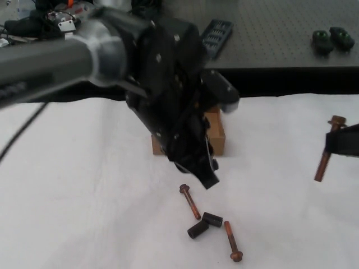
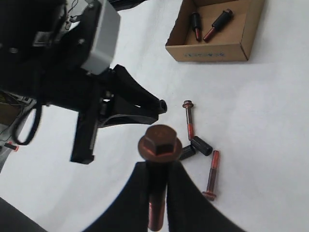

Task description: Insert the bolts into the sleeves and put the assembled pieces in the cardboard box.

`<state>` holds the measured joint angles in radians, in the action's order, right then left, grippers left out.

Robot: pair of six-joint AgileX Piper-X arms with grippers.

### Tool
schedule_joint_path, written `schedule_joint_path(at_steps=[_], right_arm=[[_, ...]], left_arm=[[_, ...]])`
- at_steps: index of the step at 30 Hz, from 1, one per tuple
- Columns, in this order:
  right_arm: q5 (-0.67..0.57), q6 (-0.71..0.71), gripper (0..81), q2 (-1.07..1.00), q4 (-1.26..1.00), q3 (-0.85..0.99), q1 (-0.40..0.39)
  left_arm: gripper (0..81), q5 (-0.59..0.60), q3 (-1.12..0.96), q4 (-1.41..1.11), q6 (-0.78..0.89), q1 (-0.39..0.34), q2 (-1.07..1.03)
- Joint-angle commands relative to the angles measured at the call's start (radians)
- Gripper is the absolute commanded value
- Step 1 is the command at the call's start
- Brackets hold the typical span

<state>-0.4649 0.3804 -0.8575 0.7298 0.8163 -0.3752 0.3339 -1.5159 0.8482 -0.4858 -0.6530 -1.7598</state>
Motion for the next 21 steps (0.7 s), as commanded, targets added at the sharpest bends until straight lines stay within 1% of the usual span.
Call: schedule_joint_path(at_steps=[1,3,7,12,15,19,21], right_arm=[[-0.031,0.028,2.7,-0.025,-0.063,0.004,0.0],[-0.056,0.034,2.7,-0.043,-0.099,0.004,0.0],[-0.09,0.1,2.7,-0.075,-0.179,0.004,0.0],[-0.122,0.169,2.7,-0.099,-0.268,0.004,0.0],[-0.13,0.189,2.7,-0.111,-0.33,0.004,-0.025],[-0.128,0.221,2.7,-0.137,-0.377,0.004,-0.09],[-0.121,0.249,2.7,-0.15,-0.404,0.004,-0.127]], left_arm=[[0.7,0.061,-0.007,0.026,0.043,0.001,0.048],[0.7,0.088,0.008,0.023,0.055,0.001,0.092],[0.7,0.144,0.075,0.023,0.094,0.001,0.177],[0.7,0.235,0.22,-0.054,0.167,0.001,0.314],[0.7,0.285,0.312,-0.173,0.255,0.001,0.405],[0.7,0.337,0.413,-0.366,0.384,0.001,0.489],[0.7,0.371,0.435,-0.416,0.421,0.001,0.509]])
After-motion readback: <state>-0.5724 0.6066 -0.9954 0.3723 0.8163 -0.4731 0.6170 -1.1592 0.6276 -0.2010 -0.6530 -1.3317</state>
